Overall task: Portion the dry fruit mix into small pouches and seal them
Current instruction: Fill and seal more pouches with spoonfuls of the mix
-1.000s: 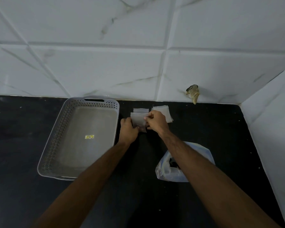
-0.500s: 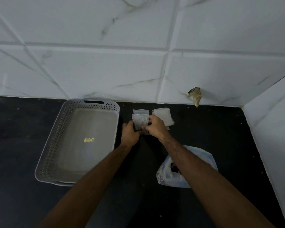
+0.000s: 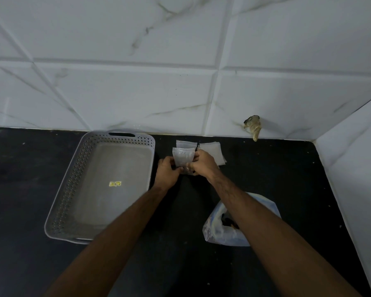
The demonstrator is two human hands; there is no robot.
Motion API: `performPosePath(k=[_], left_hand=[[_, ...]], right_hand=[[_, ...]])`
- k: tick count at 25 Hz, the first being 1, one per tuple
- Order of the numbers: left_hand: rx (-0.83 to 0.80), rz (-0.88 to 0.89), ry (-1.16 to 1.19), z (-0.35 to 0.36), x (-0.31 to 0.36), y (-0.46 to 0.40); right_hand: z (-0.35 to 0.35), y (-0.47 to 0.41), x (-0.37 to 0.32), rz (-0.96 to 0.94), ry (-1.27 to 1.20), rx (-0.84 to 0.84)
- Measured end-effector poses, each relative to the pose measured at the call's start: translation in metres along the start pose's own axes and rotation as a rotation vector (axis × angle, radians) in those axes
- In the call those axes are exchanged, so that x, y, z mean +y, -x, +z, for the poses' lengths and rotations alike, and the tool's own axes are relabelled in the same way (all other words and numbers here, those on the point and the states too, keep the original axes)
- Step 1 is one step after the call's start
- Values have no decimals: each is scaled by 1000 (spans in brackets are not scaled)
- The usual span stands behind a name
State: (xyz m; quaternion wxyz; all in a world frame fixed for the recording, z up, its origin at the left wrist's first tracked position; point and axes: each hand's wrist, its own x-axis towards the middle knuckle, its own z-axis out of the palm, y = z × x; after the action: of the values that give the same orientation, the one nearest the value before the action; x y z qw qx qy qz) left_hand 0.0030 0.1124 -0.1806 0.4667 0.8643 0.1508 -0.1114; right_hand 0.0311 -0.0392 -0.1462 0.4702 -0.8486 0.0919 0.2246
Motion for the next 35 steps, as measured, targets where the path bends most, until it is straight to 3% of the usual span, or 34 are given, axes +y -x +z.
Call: performPosePath(k=[7,12,16,21,27,35], left_hand=[[55,15,83,-2,6,15],[149,181,21,-10,29,39],[-92,331,-118,4,53,44],[-348,302,-244,37,65,41],[-360,315,-336,48,65,41],[-331,340,-251,47,57,43]], right_hand=[[-1,5,0,-41,173,21],[-52,17,10,-76,163,105],[-99,16,38,-7,215,242],[-93,12,59,98,220,226],[-79,12,60,165,-79,293],[-84,15,56,164,-142,283]])
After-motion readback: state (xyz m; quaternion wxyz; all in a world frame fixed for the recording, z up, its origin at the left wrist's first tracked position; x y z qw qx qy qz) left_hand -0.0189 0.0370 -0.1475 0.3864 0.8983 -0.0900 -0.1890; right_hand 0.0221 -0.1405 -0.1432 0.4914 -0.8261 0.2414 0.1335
